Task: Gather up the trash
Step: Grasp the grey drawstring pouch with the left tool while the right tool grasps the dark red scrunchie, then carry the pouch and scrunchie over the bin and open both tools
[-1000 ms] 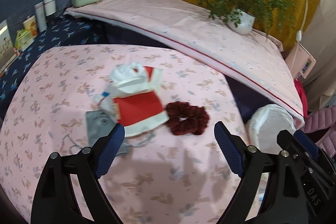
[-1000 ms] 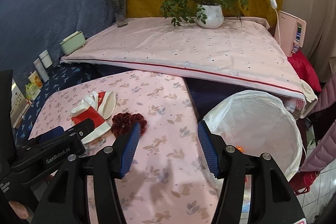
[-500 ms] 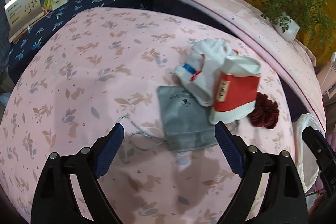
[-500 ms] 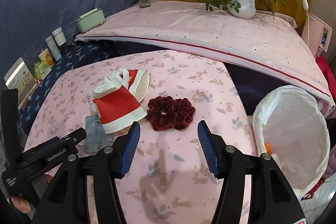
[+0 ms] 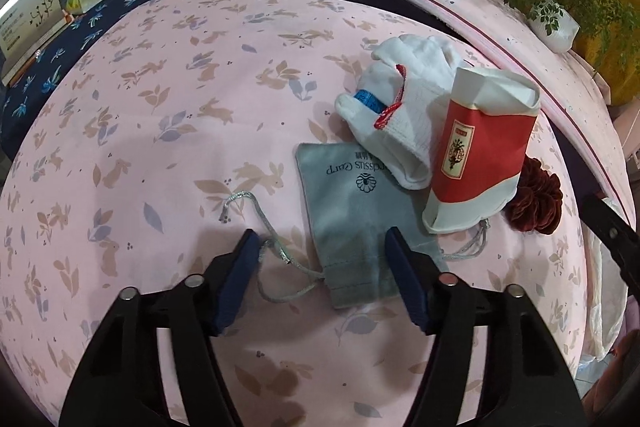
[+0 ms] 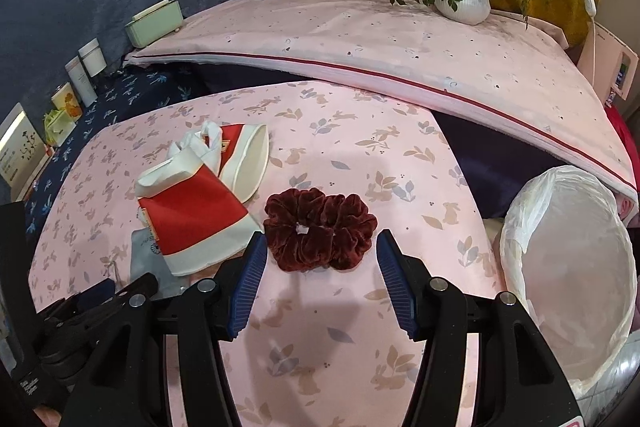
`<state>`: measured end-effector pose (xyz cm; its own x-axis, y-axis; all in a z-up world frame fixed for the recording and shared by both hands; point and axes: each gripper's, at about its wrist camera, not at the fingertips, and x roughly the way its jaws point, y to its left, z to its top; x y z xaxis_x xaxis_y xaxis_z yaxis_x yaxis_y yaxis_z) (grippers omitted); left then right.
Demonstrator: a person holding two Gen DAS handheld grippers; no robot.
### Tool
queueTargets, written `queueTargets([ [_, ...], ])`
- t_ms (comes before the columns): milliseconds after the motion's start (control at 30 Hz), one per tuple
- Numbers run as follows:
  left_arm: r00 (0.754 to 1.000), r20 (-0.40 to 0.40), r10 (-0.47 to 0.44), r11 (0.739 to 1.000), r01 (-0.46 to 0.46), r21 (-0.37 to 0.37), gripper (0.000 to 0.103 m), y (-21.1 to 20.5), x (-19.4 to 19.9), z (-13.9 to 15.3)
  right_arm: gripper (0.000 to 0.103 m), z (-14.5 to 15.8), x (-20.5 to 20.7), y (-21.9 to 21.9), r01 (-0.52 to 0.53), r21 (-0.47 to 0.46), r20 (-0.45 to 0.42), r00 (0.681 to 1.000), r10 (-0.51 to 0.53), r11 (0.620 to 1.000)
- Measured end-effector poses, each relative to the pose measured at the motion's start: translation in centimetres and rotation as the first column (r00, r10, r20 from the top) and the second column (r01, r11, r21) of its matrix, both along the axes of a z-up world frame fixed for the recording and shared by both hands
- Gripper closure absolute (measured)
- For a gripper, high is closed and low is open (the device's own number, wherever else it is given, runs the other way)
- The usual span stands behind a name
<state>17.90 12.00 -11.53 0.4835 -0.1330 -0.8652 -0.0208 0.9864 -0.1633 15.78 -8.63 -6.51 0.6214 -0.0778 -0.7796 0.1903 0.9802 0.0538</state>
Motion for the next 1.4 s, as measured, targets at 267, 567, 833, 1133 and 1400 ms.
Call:
queueTargets([
  [267,1.0,-0.016,-0.026,1.0,0.026,-0.014,0.093,-0.3,0.5,0.0,0.048,-3.1,2.8,-2.3,0.068,0.023,-0.07,0.995,-0.067,0.997],
  [567,1.0,-0.012,-0.023,0.999,0.023,-0.045,0.098,0.3,0.2,1.2,0.086,-4.5,3.2,-2.2,0.027,0.057,-0.096,0.995,-0.021,0.998],
  [833,0.998,0.063,-0.006,0.998,0.01,-0.067,0.099,0.8,-1.1,5.5,0.09,-1.1,1.8,-1.5,-0.008,0.075,-0.026,1.0,0.01,0.997],
  [1133,0.982,0.185,-0.049,0.995,0.065,-0.077,0.099,-1.2,-2.9,12.3,0.09,5.7,-1.0,-2.2,-0.027,0.106,0.111,0.994,0.015,0.994],
  [1400,0.945,0.287,-0.159,0.979,0.189,-0.08,0.099,-6.7,-4.5,17.8,0.09,10.1,-4.3,-4.8,-0.002,0.108,0.189,0.982,-0.019,0.994],
])
